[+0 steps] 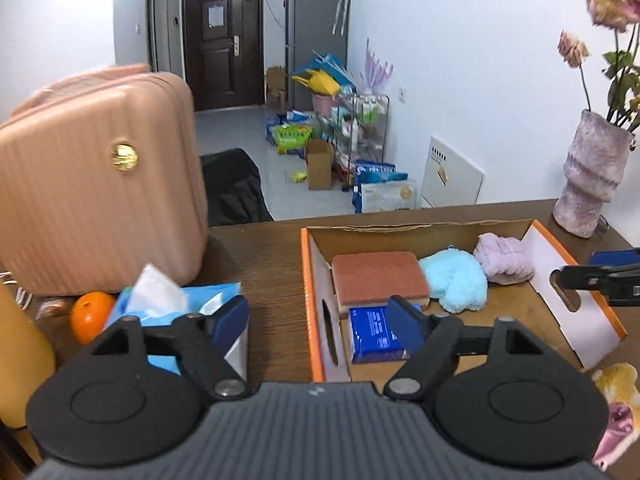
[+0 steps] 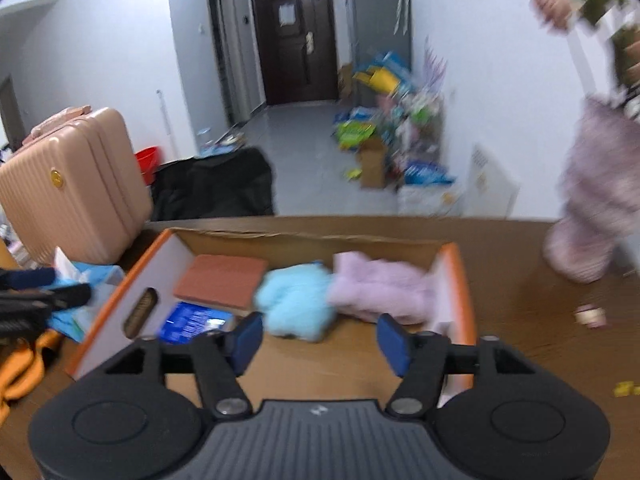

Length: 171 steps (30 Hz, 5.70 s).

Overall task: Organize soft objects
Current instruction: 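Lower the blue carton into the box and open both grippers, then withdraw both grippers from the box back over the table, then grasp the lavender sachet bag with the left gripper while the right gripper nudges the white foam cylinder aside, then bring the right gripper to the lavender sachet and close on it beside the left gripper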

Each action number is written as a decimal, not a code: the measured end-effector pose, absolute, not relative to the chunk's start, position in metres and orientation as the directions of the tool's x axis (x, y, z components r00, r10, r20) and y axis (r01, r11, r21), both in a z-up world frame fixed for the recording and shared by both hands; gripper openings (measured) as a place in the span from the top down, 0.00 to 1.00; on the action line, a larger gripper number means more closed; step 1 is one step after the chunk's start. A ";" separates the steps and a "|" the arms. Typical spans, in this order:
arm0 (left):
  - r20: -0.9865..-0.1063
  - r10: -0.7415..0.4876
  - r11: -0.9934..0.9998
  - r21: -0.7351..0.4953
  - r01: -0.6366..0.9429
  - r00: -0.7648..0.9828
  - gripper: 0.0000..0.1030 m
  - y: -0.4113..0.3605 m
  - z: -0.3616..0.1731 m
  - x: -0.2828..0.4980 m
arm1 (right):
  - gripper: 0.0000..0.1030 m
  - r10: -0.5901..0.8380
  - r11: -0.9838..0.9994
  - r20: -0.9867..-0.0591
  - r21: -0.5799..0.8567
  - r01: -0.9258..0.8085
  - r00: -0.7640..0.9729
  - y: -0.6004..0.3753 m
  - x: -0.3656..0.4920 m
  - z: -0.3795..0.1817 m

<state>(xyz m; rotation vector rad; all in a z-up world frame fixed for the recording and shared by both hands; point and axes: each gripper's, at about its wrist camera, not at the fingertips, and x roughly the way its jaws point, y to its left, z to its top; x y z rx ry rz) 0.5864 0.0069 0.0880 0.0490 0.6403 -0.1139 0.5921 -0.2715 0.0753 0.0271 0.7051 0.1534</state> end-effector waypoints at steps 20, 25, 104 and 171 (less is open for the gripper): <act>-0.387 -0.035 0.994 0.080 0.071 0.921 0.03 -0.002 0.088 0.329 | 0.17 0.189 0.982 -0.406 0.104 -0.160 0.894 -0.311 0.346 0.087; -0.358 -0.061 0.997 0.027 0.076 0.932 0.01 0.008 0.069 0.244 | 0.17 0.203 0.979 -0.387 0.113 -0.172 0.899 -0.302 0.263 0.056; -0.692 -0.317 0.936 -0.338 0.097 0.648 0.95 0.103 -0.013 0.307 | 0.61 0.387 0.918 -0.544 0.153 -0.366 0.744 -0.171 0.296 -0.016; -0.618 -0.426 0.903 -0.337 0.268 0.661 0.92 0.041 0.002 0.285 | 0.95 0.456 0.883 -0.497 0.354 -0.307 0.738 -0.216 0.279 -0.019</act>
